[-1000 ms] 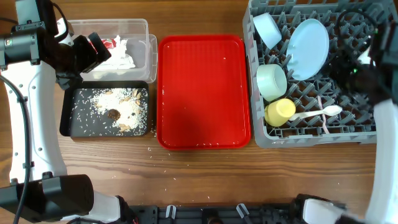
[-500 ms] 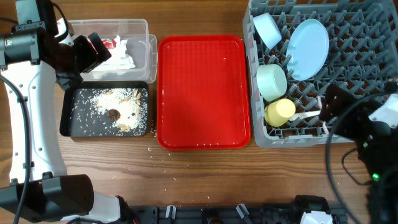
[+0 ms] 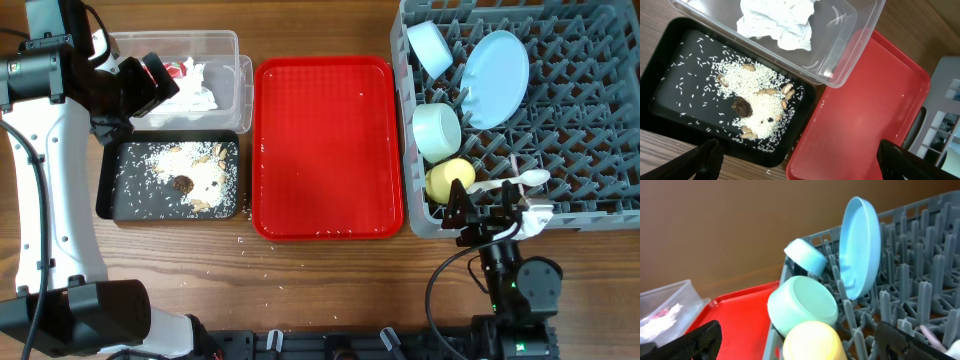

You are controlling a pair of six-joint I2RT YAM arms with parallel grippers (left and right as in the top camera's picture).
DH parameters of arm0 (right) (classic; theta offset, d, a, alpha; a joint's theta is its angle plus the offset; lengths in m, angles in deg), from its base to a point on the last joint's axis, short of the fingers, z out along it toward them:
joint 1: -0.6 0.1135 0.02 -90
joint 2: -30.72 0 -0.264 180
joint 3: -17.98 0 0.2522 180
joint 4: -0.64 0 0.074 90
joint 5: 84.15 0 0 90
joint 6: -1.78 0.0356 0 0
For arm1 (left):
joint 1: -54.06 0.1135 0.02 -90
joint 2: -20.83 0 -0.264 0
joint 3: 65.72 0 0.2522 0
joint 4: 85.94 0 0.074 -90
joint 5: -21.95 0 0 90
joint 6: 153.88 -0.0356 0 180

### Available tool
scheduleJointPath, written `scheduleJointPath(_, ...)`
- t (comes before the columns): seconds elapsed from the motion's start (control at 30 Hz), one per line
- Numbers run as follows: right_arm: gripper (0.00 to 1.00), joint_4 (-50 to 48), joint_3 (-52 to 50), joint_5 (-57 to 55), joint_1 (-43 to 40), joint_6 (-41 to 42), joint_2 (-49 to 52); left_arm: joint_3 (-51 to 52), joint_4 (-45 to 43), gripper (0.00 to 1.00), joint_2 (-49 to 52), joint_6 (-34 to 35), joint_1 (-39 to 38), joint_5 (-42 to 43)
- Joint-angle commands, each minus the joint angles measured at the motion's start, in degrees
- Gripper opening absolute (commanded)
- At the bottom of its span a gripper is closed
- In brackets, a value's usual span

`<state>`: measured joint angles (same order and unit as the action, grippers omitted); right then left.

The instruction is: Sort waste into correct bins and load items into the dishwasher rack

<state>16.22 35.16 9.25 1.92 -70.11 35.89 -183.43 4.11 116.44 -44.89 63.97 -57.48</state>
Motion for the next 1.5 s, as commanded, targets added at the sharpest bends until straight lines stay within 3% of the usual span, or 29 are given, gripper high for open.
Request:
scheduleJointPath(0.0,1.00,-2.91,-3.26,-3.91,0.76,3.52,-1.64,0.17,-0.17,1.00,0.17,-0.55,0.07,0.28)
scheduleJointPath(0.17,1.00,-2.43,-3.15,-3.96,0.76,9.44,-5.03,0.17,-0.17,1.00,0.17,-0.55,0.07,0.28)
scheduleJointPath(0.67,1.00,-2.38,-3.13,-4.00,0.76,9.42,-4.74,0.17,-0.17,1.00,0.02,-0.55,0.28,0.28)
scheduleJointPath(0.83,1.00,-2.38,-3.13,-3.98,0.76,9.44,-4.74,0.17,-0.20,1.00,-5.33,-0.79,-0.85,-2.84)
scheduleJointPath(0.93,1.00,-2.38,-3.13,-3.98,0.76,9.44,-4.74,2.89,-8.76,1.00,-11.26,-10.45,-4.61,-0.20)
scheduleJointPath(1.0,1.00,-2.38,-3.13,-4.00,0.76,9.42,-4.72,8.02,-17.22,1.00,-15.93,-15.96,-6.62,3.06)
scheduleJointPath(1.1,1.00,-2.38,-3.13,-4.00,0.76,9.42,-4.59,21.27,-29.33,1.00,-24.65,-16.39,-6.88,4.28)
scheduleJointPath(1.27,1.00,-2.38,-3.13,-3.98,0.76,9.44,-4.59,56.33,-57.16,1.00,-45.42,-14.38,-6.54,5.49)
scheduleJointPath(1.33,1.00,-2.38,-3.13,-4.00,0.76,9.44,-4.59,67.63,-62.84,1.00,-54.07,-13.57,-6.54,5.49)
scheduleJointPath(1.47,1.00,-2.38,-3.13,-4.00,0.76,9.42,-4.59,83.65,-63.93,1.00,-71.06,-13.60,-5.70,4.37)
